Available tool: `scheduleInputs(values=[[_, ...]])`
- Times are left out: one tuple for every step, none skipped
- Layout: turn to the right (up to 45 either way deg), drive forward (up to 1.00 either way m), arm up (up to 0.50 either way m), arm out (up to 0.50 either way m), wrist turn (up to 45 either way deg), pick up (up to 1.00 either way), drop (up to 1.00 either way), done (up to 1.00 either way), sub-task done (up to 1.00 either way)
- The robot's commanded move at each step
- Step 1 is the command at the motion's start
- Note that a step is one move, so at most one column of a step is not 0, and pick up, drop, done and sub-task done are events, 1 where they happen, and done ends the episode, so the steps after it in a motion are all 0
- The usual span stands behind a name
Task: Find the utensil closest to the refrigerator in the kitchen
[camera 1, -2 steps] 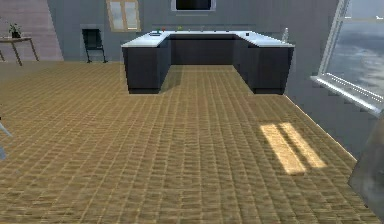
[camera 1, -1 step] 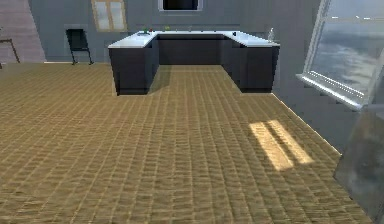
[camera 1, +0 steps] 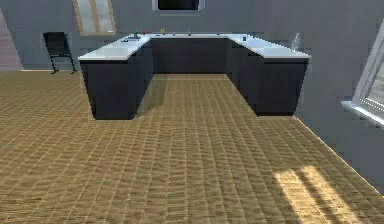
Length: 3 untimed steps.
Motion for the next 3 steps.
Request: scheduleInputs(values=[[0.0,1.0,0.0,0.0,0.0,0.0,0.0,0.0,0.0],[0.0,1.0,0.0,0.0,0.0,0.0,0.0,0.0,0.0],[0.0,1.0,0.0,0.0,0.0,0.0,0.0,0.0,0.0]])
